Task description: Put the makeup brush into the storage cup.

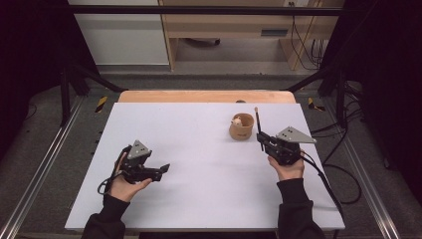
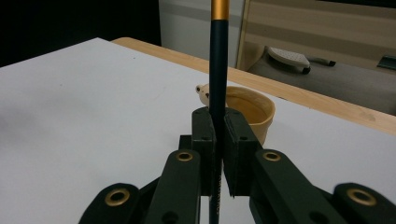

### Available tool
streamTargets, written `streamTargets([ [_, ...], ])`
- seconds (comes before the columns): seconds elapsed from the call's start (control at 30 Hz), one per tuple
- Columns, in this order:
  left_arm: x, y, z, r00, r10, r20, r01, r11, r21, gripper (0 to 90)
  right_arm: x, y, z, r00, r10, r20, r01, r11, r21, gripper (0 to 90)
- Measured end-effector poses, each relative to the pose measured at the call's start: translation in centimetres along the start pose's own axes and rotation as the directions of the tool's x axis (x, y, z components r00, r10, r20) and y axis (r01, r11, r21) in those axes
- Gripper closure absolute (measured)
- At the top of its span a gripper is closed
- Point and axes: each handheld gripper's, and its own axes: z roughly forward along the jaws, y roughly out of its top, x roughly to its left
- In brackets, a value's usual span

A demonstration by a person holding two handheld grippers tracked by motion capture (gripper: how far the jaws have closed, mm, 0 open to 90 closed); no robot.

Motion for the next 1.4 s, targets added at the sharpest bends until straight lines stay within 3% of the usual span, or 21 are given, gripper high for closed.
streamTargets([
  [1.4, 0.2, -0.1, 0.1, 1.0000, -0.007, -0.001, 0.007, 1.0000, 0.007, 13.9, -2.6, 1.4, 4.4, 0.9910, 0.104, 0.085, -0.102, 0.995, -0.020, 84.0],
])
